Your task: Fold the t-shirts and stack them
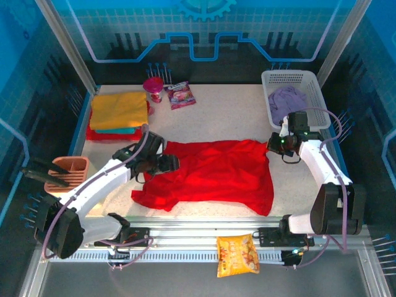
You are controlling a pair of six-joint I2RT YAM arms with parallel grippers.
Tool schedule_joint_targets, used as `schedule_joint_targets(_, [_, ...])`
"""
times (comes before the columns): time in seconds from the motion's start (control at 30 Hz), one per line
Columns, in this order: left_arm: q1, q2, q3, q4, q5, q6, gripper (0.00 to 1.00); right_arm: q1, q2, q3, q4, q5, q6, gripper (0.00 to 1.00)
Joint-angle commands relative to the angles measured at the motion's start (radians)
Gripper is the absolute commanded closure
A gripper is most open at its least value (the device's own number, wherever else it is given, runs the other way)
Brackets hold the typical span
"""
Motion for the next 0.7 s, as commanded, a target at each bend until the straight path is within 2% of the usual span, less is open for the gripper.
schedule_joint_targets(0.0, [-0.013, -0.094, -0.06, 0.006, 0.061, -0.188, 0.41, -0.014, 0.003, -0.002, -0.01, -0.012, -0.004, 1.0])
schedule_joint_targets(0.1, [-0.017, -0.183, -0.126, 0.029, 0.086, -0.33, 0.41, -0.015, -0.003, -0.012, -0.015, 0.004, 0.001, 1.0])
schedule_joint_targets(0.17, [-0.033, -0.195, -0.169, 0.058, 0.121, -0.41, 0.36, -0.014, -0.007, -0.012, -0.024, 0.016, 0.007, 1.0])
schedule_joint_targets(0.33, [-0.13, -0.148, -0.228, 0.174, 0.071, -0.517, 0.31, -0.014, -0.029, -0.028, -0.05, 0.061, 0.017, 1.0])
schedule_joint_targets(0.37, [-0.14, -0.143, -0.239, 0.201, 0.056, -0.539, 0.31, -0.013, -0.035, -0.034, -0.053, 0.061, 0.02, 0.97])
schedule_joint_targets(0.4, [-0.146, -0.141, -0.251, 0.238, 0.032, -0.561, 0.31, -0.013, -0.043, -0.038, -0.059, 0.061, 0.022, 0.88])
schedule_joint_targets(0.53, [-0.156, -0.162, -0.304, 0.325, -0.068, -0.644, 0.35, -0.012, -0.088, -0.062, -0.061, 0.065, 0.02, 0.4])
schedule_joint_targets(0.6, [-0.156, -0.182, -0.343, 0.393, -0.093, -0.705, 0.39, -0.009, -0.101, -0.061, -0.065, 0.063, 0.009, 0.28])
schedule_joint_targets(0.67, [-0.156, -0.196, -0.371, 0.461, -0.1, -0.764, 0.42, -0.003, -0.105, -0.051, -0.075, 0.062, 0.002, 0.22])
